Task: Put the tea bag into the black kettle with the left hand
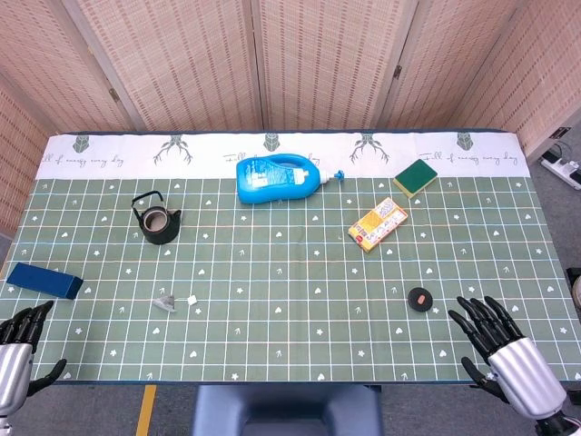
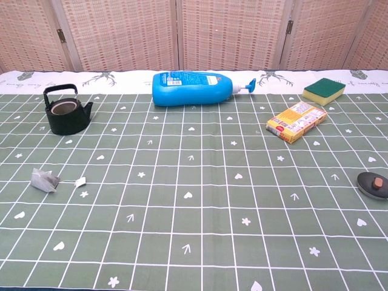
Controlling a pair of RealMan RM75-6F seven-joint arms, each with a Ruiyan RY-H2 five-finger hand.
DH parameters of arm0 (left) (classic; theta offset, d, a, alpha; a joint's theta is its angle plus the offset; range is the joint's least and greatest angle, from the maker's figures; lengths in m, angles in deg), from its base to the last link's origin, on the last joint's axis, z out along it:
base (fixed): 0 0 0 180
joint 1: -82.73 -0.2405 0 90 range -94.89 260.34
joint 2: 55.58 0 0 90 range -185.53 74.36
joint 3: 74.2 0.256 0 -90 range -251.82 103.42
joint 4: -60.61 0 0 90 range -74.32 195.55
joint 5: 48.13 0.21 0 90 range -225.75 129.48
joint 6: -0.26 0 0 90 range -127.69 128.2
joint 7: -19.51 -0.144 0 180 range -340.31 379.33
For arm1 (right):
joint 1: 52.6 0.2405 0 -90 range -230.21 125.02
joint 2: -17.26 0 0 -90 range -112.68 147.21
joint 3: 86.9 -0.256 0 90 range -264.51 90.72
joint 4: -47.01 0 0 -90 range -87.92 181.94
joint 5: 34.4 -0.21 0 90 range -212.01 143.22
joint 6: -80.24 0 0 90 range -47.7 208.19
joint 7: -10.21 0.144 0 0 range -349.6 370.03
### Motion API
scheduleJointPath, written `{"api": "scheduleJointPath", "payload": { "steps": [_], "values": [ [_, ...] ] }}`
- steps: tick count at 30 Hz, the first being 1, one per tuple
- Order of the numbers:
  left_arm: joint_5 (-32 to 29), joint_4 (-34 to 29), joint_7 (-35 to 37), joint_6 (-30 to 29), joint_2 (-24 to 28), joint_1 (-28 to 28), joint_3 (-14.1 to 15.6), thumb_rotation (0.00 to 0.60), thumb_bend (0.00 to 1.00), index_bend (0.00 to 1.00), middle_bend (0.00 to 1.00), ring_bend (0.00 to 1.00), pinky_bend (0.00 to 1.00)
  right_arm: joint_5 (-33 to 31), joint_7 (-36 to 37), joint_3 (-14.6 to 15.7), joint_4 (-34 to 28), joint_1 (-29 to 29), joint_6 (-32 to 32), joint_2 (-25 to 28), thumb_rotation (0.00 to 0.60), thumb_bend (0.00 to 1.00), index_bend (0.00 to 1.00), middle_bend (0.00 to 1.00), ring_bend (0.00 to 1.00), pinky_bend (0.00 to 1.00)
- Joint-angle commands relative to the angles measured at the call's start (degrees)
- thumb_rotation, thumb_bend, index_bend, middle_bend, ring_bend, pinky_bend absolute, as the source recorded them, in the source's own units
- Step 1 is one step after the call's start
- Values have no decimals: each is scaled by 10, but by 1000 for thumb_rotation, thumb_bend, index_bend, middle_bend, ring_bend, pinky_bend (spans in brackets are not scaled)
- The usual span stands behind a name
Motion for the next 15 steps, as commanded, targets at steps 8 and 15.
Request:
{"api": "scheduleJointPath", "payload": {
  "steps": [8,15],
  "values": [
    [41,7,8,12,-6,12,7,600,273,0,227,211,333,2,10,-2,4,-5,14,1,600,424,0,0,0,0],
    [42,4,-14,70,-32,54,-10,600,274,230,968,942,987,16,12,-2,9,-4,23,-2,600,423,0,0,0,0]
  ]
}}
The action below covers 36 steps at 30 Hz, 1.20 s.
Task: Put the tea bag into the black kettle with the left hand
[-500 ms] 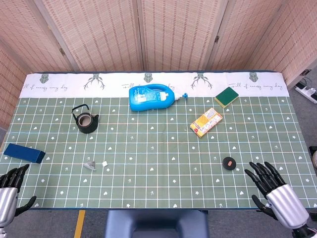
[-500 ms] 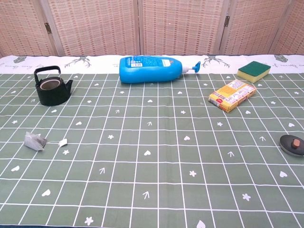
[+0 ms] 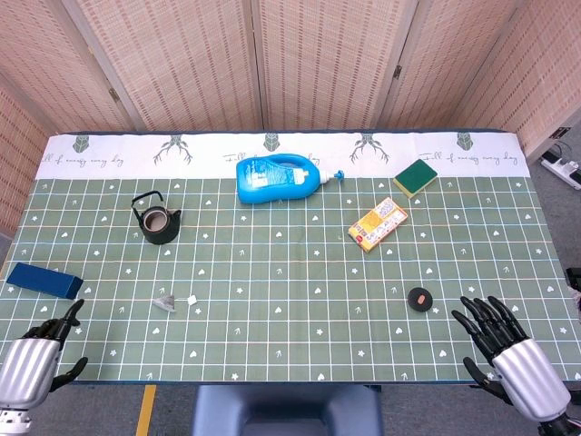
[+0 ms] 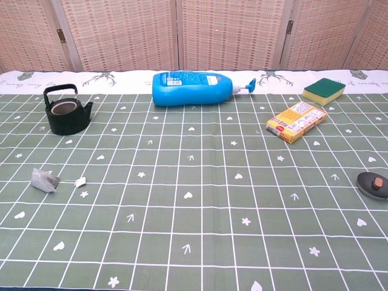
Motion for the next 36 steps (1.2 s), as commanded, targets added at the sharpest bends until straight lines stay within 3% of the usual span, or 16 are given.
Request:
{"api": "scheduleJointPath", "payload": {
  "steps": [1,5,7,16,20,36],
  "values": [
    [-1,-7,-7,29,-30,30,-17,600,275,275,999,991,1000,10,1,1,6,1,5,-2,600,423,0,0,0,0],
    [-7,-20,11,78,-49,60,-21,600,275,434,1000,1000,1000,22,5,3,14,0,14,-3,600,423,0,0,0,0],
    [-22,-34,3,101,-54,75,-29,600,275,468,1000,1000,1000,28,10,4,19,-1,23,-2,600,423,0,0,0,0],
    [-103,-66,-176,157,-154,114,-58,600,361,478,1000,1000,1000,51,45,4,55,-14,86,-6,600,423,0,0,0,0],
    [-137,-56,-207,176,-187,133,-72,600,378,479,1000,1000,1000,62,56,4,78,-26,124,-12,600,423,0,0,0,0],
    [-191,53,-156,230,-262,200,-105,600,429,496,1000,1000,1000,104,51,5,139,-56,206,-41,600,423,0,0,0,0]
  ]
}}
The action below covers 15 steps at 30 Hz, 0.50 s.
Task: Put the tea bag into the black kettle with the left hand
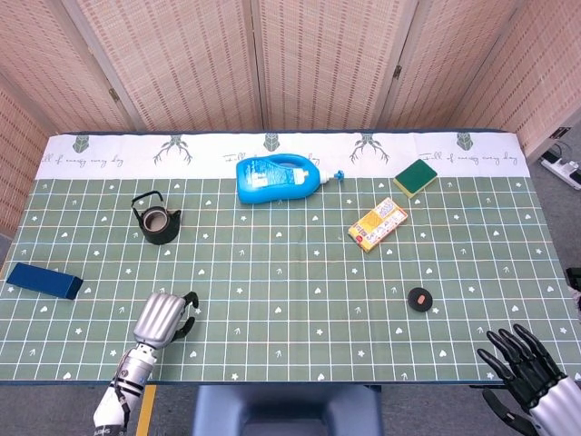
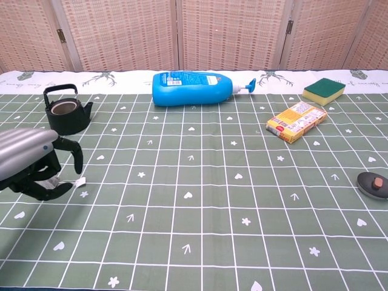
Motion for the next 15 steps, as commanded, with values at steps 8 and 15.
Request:
{"api": "scheduleJointPath", "payload": {
  "steps": [8,15],
  "values": [
    [-43,66,13,30,-40,36,-9,600,429,478,1000,1000,1000,22,-4,2,31,-12,32,-16,600,423,0,0,0,0],
    [-56,93,-2,26,-52,47,-9,600,433,481,1000,1000,1000,30,-1,6,38,-13,35,-15,600,423,0,0,0,0]
  ]
}}
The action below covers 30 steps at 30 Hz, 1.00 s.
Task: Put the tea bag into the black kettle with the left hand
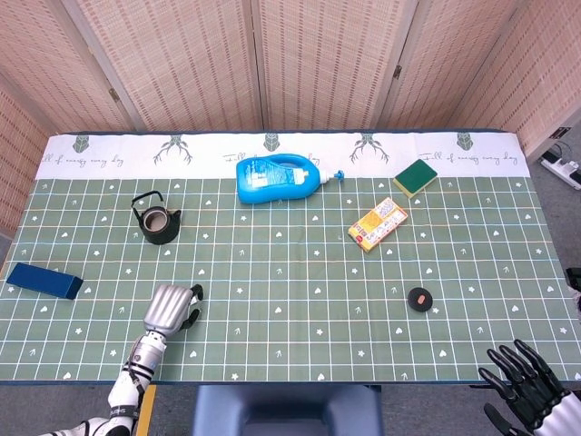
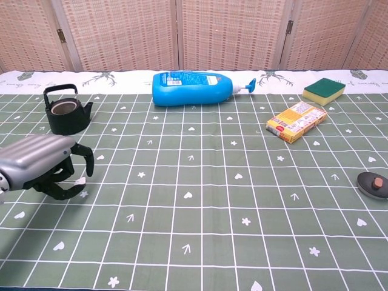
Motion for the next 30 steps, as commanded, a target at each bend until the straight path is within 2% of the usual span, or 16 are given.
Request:
{"api": "scheduleJointPath", "payload": {
  "steps": [1,7,16,30],
  "values": [
    [-6,7,0,-1,-2,4,0,600,438,482,1000,1000,1000,1,-1,0,1,-1,2,-1,600,423,0,0,0,0],
    [-15,33,15,4,-9,10,4,600,446,477,1000,1000,1000,3,-1,2,2,0,0,-1,600,423,0,0,0,0],
    [-25,49,8,5,-15,14,16,600,445,397,1000,1000,1000,4,-5,3,0,0,-4,0,600,423,0,0,0,0],
    [-39,66,26,11,-17,21,17,600,445,450,1000,1000,1000,7,-11,4,-4,2,-10,0,600,423,0,0,0,0]
  ]
}}
